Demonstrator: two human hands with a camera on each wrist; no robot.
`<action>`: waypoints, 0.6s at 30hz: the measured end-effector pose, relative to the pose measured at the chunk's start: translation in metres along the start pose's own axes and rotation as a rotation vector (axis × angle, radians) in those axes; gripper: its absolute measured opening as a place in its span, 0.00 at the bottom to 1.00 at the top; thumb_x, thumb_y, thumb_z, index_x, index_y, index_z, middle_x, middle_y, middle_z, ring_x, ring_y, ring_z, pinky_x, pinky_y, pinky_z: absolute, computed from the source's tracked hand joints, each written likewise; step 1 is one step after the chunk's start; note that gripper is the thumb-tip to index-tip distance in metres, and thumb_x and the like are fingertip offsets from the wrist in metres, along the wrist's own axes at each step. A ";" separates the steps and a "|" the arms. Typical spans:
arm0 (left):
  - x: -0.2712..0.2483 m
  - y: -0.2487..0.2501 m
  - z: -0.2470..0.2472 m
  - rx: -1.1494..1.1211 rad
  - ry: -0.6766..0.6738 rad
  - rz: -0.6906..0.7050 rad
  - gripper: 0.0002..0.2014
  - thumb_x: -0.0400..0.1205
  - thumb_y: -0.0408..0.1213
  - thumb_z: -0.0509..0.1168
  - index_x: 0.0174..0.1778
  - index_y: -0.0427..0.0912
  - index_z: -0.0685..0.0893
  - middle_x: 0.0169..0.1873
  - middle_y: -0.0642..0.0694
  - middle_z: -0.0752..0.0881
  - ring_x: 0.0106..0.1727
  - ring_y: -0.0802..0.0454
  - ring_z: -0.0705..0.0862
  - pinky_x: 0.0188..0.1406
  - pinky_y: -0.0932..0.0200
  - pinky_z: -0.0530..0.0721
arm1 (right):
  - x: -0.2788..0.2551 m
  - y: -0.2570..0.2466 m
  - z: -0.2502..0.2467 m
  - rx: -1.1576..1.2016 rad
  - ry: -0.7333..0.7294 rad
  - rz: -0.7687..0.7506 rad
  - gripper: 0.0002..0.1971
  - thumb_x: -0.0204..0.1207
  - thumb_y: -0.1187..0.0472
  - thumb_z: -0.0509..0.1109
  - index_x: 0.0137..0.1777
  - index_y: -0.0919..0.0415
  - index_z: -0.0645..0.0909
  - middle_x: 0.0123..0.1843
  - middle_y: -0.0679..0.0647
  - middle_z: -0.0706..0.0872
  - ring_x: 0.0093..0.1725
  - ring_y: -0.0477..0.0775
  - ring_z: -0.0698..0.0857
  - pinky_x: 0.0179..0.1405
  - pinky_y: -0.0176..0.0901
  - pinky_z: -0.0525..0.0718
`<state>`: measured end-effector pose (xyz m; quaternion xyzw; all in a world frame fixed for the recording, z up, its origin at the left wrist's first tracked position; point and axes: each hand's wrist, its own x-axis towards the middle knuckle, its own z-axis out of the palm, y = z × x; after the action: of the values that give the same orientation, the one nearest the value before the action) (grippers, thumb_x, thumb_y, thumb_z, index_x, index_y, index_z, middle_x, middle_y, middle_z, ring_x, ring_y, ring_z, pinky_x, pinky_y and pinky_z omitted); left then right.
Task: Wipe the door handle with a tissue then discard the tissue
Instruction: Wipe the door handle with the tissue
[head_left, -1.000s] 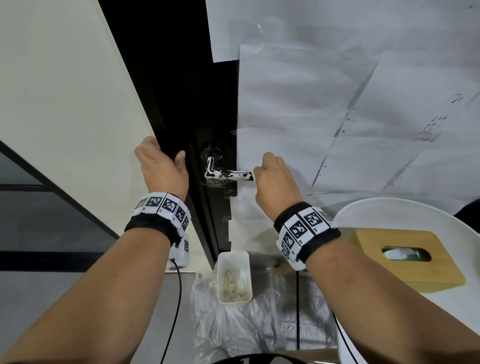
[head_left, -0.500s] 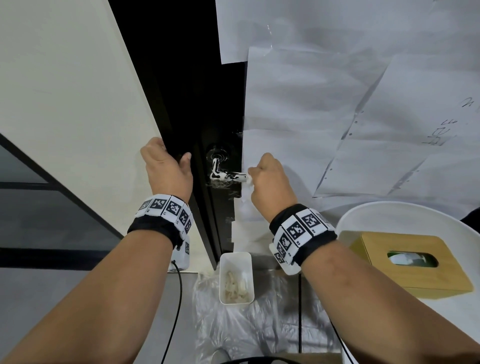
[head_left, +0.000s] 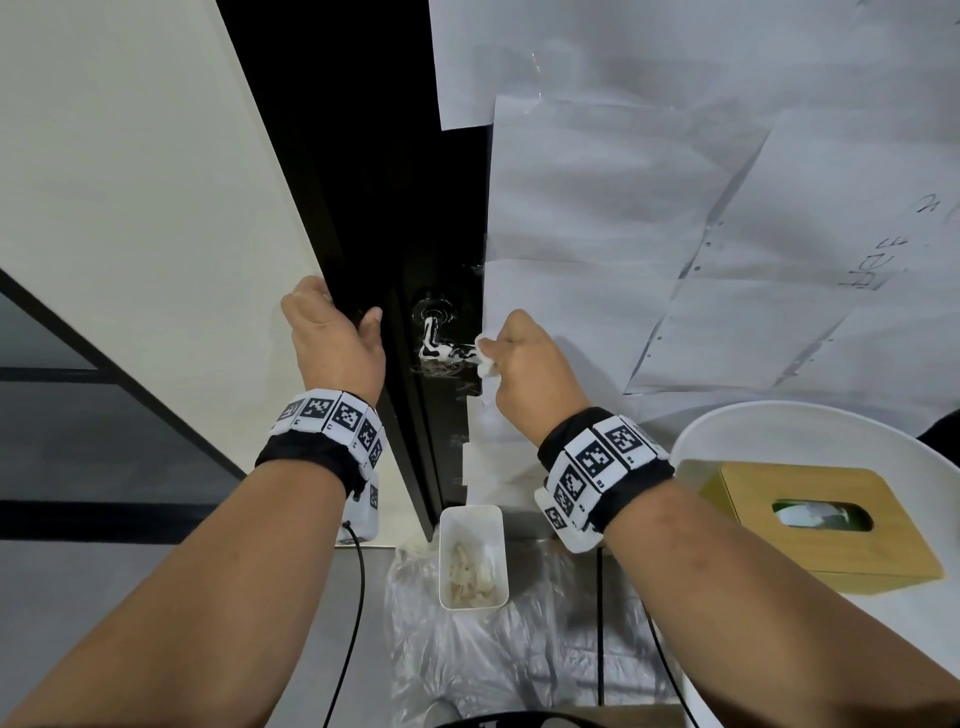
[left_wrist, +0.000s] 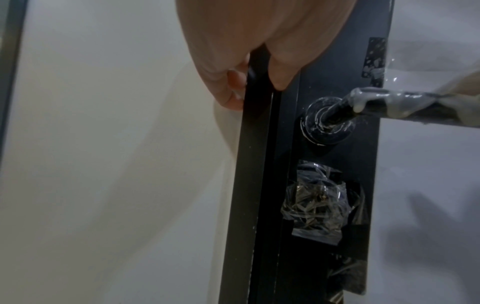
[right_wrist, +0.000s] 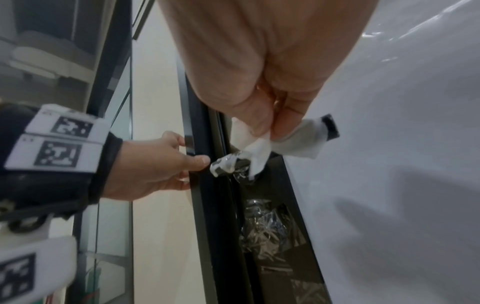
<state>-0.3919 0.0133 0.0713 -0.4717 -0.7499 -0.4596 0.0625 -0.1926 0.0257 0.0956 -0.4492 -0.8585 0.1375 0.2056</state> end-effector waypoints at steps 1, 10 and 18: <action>0.000 0.000 0.000 -0.001 -0.004 0.001 0.25 0.77 0.35 0.71 0.63 0.29 0.68 0.57 0.33 0.72 0.45 0.42 0.76 0.39 0.52 0.78 | -0.001 0.002 -0.001 0.056 0.004 0.006 0.19 0.68 0.83 0.60 0.55 0.72 0.83 0.49 0.62 0.75 0.44 0.58 0.79 0.44 0.51 0.84; 0.000 -0.001 0.000 -0.077 -0.002 -0.038 0.25 0.76 0.34 0.72 0.63 0.33 0.68 0.57 0.35 0.71 0.46 0.45 0.76 0.44 0.52 0.81 | -0.001 0.002 0.003 0.056 0.048 0.015 0.19 0.67 0.83 0.61 0.55 0.72 0.83 0.49 0.64 0.76 0.47 0.63 0.78 0.46 0.57 0.83; -0.001 0.002 -0.005 -0.202 0.021 -0.104 0.28 0.74 0.35 0.75 0.63 0.40 0.67 0.51 0.46 0.70 0.44 0.53 0.75 0.43 0.64 0.78 | -0.004 0.014 -0.009 0.215 0.215 0.066 0.22 0.66 0.85 0.62 0.56 0.69 0.85 0.47 0.64 0.80 0.47 0.61 0.82 0.47 0.46 0.82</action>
<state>-0.3919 0.0087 0.0747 -0.4313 -0.7226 -0.5402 -0.0014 -0.1759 0.0304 0.0965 -0.4646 -0.7967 0.1866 0.3384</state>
